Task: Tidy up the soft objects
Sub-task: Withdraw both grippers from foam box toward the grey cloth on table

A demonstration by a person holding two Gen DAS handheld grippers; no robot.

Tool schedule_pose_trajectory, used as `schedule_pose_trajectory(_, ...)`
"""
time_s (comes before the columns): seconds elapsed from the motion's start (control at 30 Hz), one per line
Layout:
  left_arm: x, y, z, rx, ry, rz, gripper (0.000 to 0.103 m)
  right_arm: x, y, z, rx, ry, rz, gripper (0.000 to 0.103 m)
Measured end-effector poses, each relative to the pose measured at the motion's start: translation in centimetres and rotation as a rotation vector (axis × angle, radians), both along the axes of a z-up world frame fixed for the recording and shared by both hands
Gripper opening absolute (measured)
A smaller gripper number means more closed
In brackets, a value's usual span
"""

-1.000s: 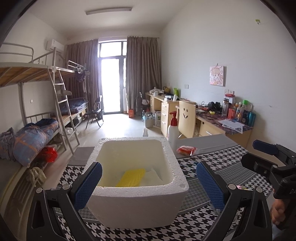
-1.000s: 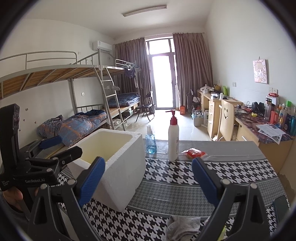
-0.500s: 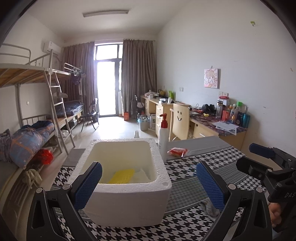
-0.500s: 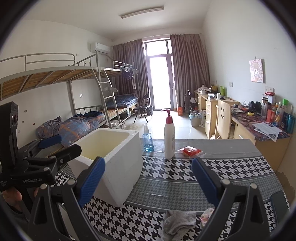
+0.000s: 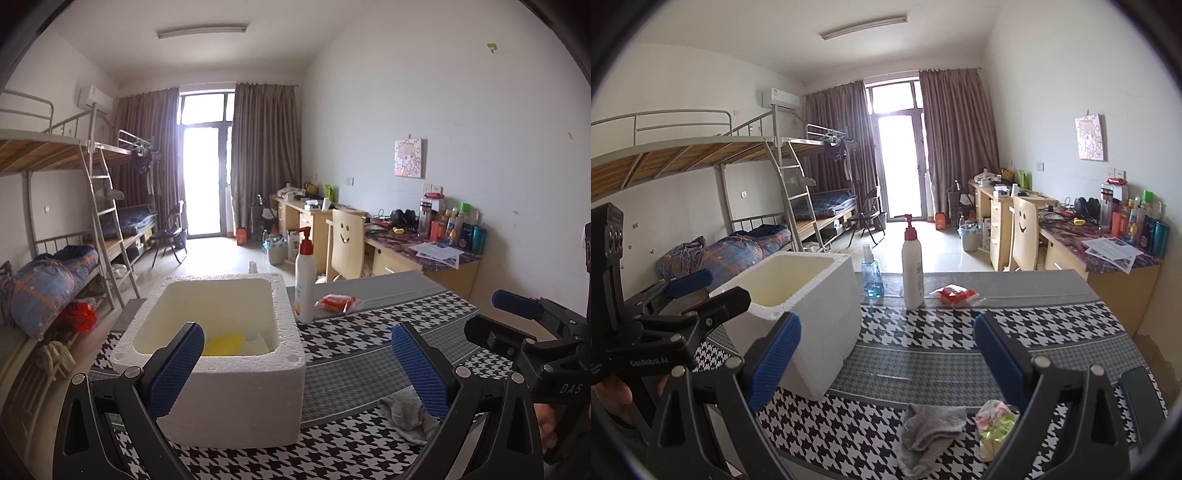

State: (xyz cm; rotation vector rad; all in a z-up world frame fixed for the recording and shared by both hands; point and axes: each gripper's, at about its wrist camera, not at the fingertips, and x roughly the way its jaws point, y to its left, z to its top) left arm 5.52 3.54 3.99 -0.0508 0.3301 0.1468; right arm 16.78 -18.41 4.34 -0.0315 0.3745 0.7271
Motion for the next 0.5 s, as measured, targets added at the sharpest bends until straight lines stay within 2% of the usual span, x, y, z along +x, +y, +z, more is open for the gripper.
schedule_pose_trajectory(0.5,0.1,-2.2,-0.8,-0.003,-0.004,-0.079,0.102,-0.4,-2.4,-0.6,0.007,0.003,-0.045,0.097)
